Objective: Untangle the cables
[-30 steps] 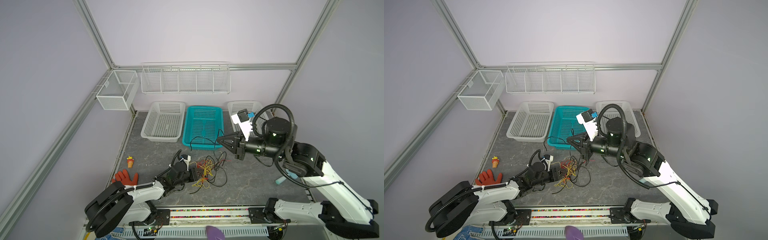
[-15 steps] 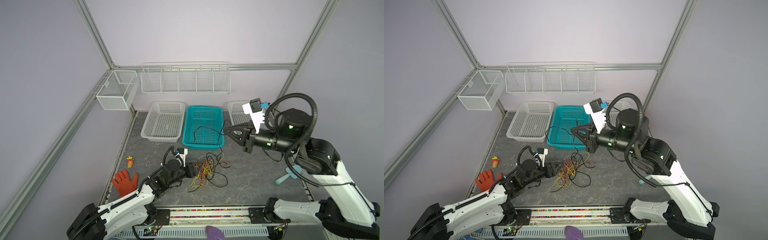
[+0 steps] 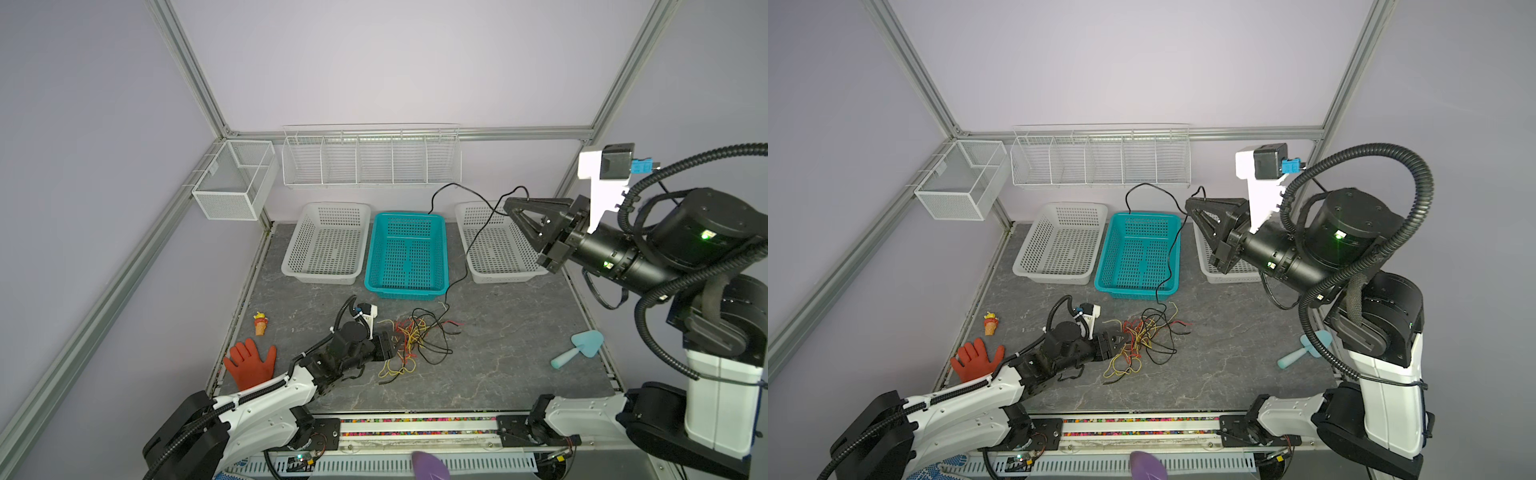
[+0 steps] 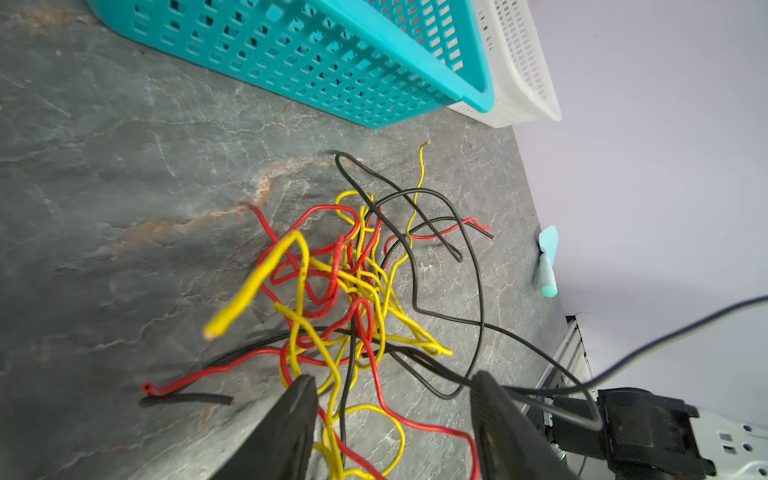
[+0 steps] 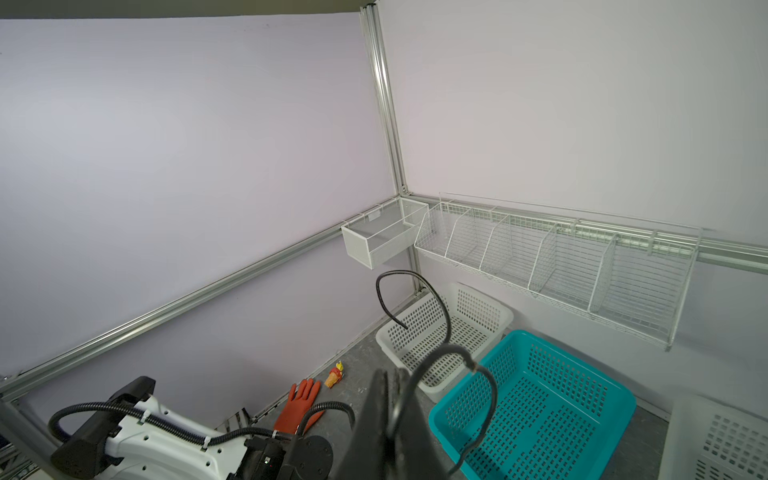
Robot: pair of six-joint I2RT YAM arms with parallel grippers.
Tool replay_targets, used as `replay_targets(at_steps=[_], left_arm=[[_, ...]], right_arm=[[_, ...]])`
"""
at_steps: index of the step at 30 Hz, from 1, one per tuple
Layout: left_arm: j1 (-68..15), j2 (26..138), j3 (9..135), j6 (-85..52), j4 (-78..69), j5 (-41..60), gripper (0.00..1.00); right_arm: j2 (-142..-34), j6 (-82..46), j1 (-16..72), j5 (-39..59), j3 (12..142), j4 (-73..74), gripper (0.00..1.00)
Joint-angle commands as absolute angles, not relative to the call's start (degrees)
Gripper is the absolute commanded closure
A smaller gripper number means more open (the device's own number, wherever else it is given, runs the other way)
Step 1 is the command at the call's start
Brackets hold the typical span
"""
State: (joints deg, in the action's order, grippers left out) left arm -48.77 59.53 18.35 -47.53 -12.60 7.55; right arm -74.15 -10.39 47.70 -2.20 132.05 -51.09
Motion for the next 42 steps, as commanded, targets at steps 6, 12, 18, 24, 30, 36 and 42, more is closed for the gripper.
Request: replay_targets(at_steps=[6, 12, 18, 24, 30, 36, 42], left_arm=[[-48.95, 59.03, 20.03, -47.69, -13.34, 8.15, 0.39], [-48.94, 54.32, 23.55, -45.03, -10.94, 9.36, 0.39], [-48.92, 53.30, 26.96, -40.09, -13.92, 13.71, 0.38], [-49.11, 60.46, 30.78, -42.37, -24.02, 20.42, 0.37], [-53.39, 66.61, 34.25, -42.88, -31.21, 21.47, 0.36], [-57.48, 67.81, 35.16, -41.46, -33.63, 19.53, 0.36], [-57.57, 67.37, 33.89, -41.22, -35.09, 17.53, 0.36]], right_arm=[[-76.10, -8.85, 45.09, -3.63, 132.43, -52.60, 0.93], [-70.05, -11.89, 44.56, 1.59, 112.25, -44.75, 0.93], [-67.72, -15.11, 44.43, 7.96, 103.31, -41.00, 0.93], [-67.93, -16.56, 44.46, 10.75, 100.12, -39.80, 0.93], [-67.93, -17.92, 44.39, 12.04, 97.23, -37.91, 0.93], [-68.55, -17.93, 44.39, 11.87, 96.23, -37.49, 0.93], [-68.81, -18.45, 44.39, 12.52, 96.40, -37.02, 0.93]])
